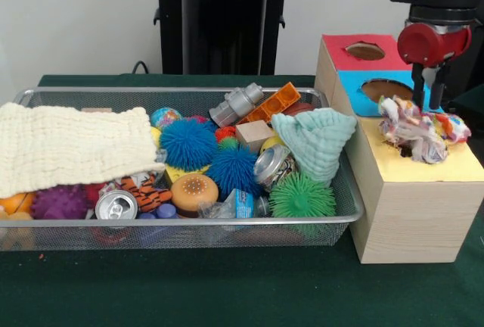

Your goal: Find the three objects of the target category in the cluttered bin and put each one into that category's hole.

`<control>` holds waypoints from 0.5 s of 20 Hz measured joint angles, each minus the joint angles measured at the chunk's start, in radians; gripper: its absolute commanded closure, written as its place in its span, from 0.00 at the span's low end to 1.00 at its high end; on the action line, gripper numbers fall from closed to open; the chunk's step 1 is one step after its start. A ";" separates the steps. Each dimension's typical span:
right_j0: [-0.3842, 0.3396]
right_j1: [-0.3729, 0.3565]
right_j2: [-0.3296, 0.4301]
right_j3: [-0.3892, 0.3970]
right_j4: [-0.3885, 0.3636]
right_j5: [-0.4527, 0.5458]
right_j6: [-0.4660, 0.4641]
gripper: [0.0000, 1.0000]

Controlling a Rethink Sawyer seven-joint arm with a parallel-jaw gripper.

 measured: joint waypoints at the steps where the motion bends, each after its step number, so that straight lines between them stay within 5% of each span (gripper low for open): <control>1: 0.000 0.000 -0.001 0.000 0.000 -0.016 0.000 0.00; 10: -0.002 -0.019 -0.003 0.001 0.001 -0.085 0.000 0.00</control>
